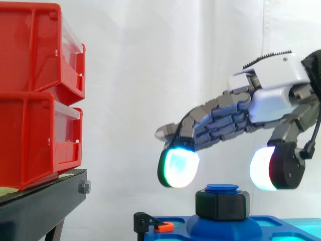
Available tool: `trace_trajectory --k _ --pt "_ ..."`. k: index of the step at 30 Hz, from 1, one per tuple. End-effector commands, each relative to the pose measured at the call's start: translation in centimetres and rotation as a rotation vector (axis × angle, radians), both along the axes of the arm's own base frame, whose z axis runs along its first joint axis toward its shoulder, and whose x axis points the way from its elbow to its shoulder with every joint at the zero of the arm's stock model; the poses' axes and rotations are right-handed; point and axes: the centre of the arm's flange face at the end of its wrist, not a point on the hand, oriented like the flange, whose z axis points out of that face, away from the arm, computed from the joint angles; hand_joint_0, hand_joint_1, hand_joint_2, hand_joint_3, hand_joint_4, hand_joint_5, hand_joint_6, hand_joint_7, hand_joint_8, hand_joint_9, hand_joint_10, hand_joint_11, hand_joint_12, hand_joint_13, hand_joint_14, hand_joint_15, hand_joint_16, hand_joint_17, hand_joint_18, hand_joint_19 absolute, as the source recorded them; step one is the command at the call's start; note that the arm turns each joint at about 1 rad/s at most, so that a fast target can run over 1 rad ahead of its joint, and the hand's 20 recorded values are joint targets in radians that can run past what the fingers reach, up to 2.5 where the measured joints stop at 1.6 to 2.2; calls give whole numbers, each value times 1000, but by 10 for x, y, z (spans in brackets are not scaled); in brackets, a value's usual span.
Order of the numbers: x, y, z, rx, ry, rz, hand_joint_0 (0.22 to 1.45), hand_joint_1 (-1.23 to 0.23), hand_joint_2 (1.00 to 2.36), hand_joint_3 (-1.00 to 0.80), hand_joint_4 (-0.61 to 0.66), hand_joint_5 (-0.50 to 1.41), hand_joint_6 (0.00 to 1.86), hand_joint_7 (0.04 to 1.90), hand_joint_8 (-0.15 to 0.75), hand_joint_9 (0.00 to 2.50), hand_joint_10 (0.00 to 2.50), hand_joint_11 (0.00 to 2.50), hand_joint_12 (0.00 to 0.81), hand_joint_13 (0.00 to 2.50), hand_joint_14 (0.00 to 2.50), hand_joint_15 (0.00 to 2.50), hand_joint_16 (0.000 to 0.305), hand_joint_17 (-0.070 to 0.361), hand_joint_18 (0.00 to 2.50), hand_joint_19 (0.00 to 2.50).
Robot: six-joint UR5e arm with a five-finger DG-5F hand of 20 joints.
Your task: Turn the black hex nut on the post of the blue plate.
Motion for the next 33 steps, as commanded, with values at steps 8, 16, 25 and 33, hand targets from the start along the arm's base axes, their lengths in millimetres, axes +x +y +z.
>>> trace_trajectory --k 8,16,25,33 --pt "-20 0 40 -55 1 5 417 -747 1000 -500 181 -273 502 748 168 0 0 0 316 0 0 0 43 97 0 68" --pt "-44 -5 75 -77 33 -79 418 -715 1000 -500 178 -274 502 748 165 0 0 0 317 0 0 0 43 98 0 63" --pt "-62 8 95 -69 91 -149 427 -683 1000 -500 171 -273 502 748 162 0 0 0 314 0 0 0 43 97 0 67" --pt "-70 26 108 -36 105 -209 432 -703 1000 -500 168 -273 502 748 161 0 0 0 310 0 0 0 43 96 0 65"
